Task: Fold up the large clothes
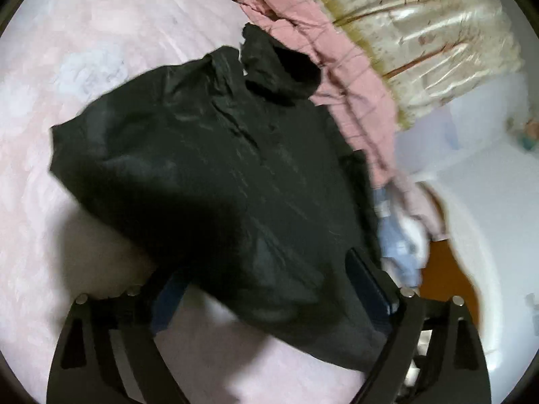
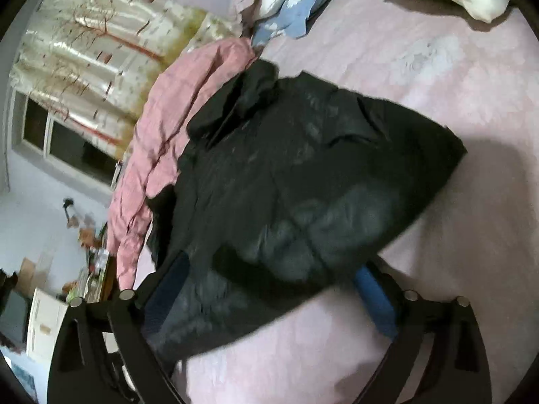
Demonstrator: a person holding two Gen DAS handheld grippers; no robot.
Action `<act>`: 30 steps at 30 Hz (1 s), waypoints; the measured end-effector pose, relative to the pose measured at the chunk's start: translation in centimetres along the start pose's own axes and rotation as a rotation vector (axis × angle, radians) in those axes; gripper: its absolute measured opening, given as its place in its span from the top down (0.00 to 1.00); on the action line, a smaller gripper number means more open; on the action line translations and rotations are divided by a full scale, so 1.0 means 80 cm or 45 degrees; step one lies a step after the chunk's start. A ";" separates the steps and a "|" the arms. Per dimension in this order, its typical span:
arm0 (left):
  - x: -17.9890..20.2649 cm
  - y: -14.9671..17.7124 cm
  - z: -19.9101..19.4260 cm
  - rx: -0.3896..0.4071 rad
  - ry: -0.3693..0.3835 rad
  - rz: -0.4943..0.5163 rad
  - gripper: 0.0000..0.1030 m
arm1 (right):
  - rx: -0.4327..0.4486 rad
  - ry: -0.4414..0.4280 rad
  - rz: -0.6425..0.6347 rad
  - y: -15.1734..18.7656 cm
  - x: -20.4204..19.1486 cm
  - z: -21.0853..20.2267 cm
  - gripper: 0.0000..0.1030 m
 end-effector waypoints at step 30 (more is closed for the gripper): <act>0.010 -0.008 -0.191 0.469 -0.321 0.685 0.20 | 0.481 0.572 -0.597 -0.033 0.002 -0.209 0.09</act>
Point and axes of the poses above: each gripper's, at about its wrist camera, not at the fingertips, and z roughly the way its jaws point, x to its right, y to its underside, the point moved 4 cm from there along z, roughly the way its jaws point, and after that the axes turned 5 degrees about x, right-handed, at the moved point
